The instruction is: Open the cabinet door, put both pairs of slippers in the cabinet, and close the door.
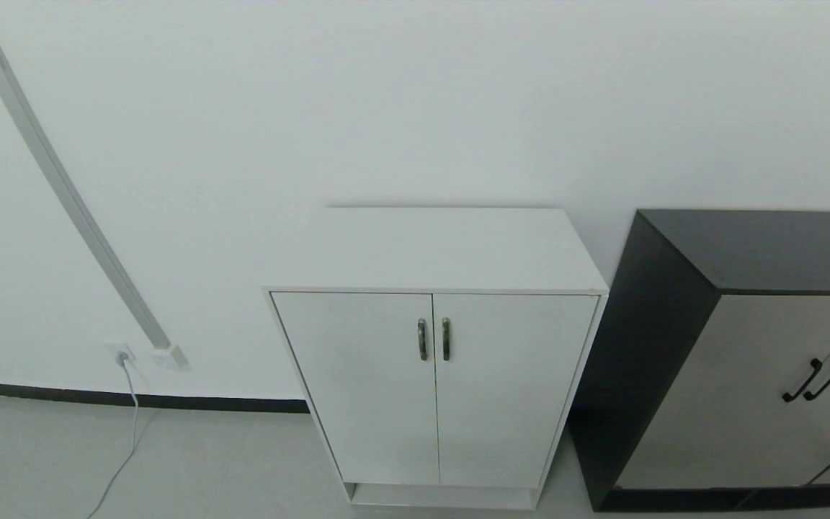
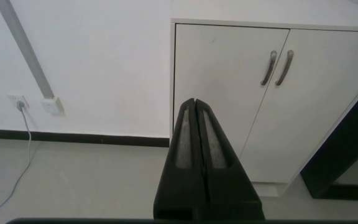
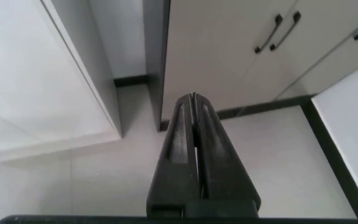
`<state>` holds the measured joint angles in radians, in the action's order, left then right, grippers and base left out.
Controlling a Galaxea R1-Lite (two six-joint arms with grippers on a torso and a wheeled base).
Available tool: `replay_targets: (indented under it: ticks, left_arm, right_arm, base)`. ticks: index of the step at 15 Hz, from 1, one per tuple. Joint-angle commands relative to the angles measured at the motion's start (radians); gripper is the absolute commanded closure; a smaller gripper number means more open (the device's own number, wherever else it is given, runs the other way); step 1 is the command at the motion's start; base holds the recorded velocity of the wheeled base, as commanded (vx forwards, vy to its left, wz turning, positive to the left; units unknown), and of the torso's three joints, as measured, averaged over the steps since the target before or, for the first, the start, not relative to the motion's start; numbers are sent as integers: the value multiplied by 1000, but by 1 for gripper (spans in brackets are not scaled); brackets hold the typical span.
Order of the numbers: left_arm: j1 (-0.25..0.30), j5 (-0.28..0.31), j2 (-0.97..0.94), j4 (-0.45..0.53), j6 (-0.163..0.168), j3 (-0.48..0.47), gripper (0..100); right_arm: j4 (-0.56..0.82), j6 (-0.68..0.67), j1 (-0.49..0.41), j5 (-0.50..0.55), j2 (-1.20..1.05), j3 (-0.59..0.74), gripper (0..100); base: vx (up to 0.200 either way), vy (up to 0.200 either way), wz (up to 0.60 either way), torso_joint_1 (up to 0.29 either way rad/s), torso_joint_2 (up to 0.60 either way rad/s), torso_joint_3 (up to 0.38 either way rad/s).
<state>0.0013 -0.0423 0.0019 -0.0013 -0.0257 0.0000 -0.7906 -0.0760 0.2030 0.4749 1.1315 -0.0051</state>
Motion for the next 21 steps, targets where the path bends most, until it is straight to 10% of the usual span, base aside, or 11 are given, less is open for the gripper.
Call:
replay_targets:
  ticks: [1,9,18,21]
  left_arm:
    - [0,-1,0,0,0,0,100]
    - [0,-1,0,0,1,0,100]
    - [0,-1,0,0,0,0,100]
    - [0,-1,0,0,0,0,100]
  right_arm:
    - [194,2,1,-44,-262,5,100]
    - [597,70,4,-406,-644,5,100]
    - [792,101,18,-472,-788,5,100]
    - [792,102,-111,-470,-857,5,100]
  base:
    - [0,0,0,0,0,0]
    - [0,0,0,0,0,0]
    - [0,0,0,0,0,0]
    - [0,0,0,0,0,0]
